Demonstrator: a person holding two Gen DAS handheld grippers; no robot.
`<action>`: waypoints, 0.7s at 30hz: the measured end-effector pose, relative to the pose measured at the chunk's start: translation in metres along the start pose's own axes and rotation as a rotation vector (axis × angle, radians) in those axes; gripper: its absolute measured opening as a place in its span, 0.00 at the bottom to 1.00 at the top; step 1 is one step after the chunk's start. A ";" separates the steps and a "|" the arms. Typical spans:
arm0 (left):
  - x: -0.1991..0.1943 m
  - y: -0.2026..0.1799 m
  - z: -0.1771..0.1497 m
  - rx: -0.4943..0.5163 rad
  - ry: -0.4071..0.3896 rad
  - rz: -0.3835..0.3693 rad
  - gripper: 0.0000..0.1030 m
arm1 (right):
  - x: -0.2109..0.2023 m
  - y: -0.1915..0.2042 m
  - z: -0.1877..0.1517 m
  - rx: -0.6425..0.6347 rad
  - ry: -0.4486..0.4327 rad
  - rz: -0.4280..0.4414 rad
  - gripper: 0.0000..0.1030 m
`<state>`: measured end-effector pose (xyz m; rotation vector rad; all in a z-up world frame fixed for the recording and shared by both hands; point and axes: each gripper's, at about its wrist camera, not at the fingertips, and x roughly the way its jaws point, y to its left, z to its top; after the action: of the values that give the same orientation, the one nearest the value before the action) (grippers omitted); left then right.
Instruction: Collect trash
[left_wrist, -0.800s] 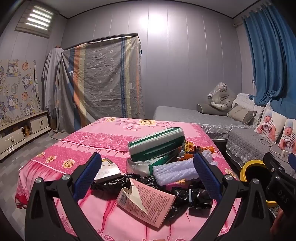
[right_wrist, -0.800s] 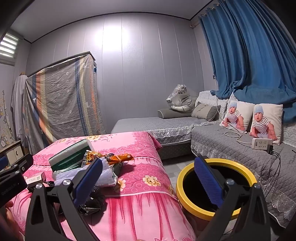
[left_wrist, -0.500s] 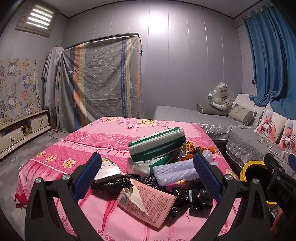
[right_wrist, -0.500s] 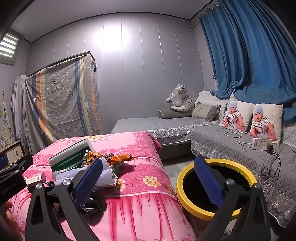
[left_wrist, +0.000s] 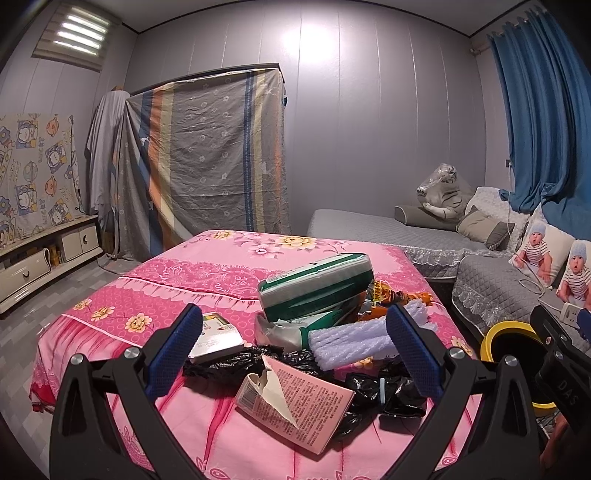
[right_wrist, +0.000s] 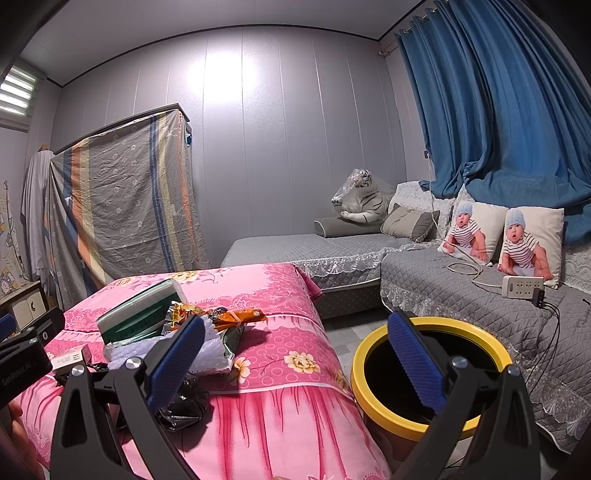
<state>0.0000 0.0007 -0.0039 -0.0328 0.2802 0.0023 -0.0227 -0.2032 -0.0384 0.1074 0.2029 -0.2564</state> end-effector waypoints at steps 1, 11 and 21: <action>0.000 0.000 0.000 -0.001 0.001 0.000 0.92 | 0.000 0.000 0.000 0.000 0.000 0.000 0.93; 0.002 0.003 0.000 -0.003 0.004 0.001 0.92 | 0.000 0.000 0.000 0.000 -0.001 0.000 0.93; 0.002 0.003 0.000 -0.005 0.007 0.002 0.92 | 0.001 0.000 -0.001 0.001 0.000 -0.001 0.93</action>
<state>0.0025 0.0039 -0.0043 -0.0378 0.2871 0.0048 -0.0222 -0.2030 -0.0391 0.1084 0.2029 -0.2573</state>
